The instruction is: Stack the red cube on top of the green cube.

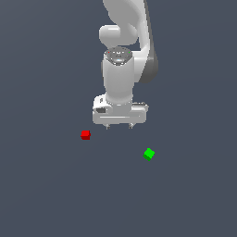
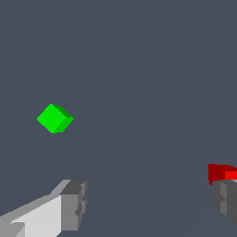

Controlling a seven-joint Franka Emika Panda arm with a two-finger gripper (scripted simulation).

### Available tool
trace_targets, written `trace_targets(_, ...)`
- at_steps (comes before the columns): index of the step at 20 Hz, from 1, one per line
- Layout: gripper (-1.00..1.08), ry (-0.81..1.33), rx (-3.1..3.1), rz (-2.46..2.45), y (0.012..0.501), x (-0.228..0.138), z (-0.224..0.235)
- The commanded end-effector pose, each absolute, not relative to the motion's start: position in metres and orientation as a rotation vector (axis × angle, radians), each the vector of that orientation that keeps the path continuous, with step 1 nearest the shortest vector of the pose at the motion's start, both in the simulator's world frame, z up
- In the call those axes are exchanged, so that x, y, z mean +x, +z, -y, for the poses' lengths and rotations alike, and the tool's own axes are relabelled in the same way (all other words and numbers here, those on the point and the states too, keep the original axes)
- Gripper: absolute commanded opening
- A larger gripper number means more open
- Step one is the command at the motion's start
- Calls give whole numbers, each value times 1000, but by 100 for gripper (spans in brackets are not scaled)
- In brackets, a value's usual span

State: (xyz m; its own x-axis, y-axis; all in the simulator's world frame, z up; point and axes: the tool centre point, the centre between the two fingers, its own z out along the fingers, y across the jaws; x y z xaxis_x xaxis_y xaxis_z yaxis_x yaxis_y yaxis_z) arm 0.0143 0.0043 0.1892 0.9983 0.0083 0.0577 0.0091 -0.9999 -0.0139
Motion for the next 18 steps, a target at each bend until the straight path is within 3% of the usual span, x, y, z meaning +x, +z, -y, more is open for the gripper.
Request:
trace_targets(1, 100, -90, -3126, 14, 189, 14, -4)
trace_targets(9, 100, -78, -3128, 12, 173, 6, 20)
trace_targets(18, 100, -38, -3135, 8, 120, -22, 103)
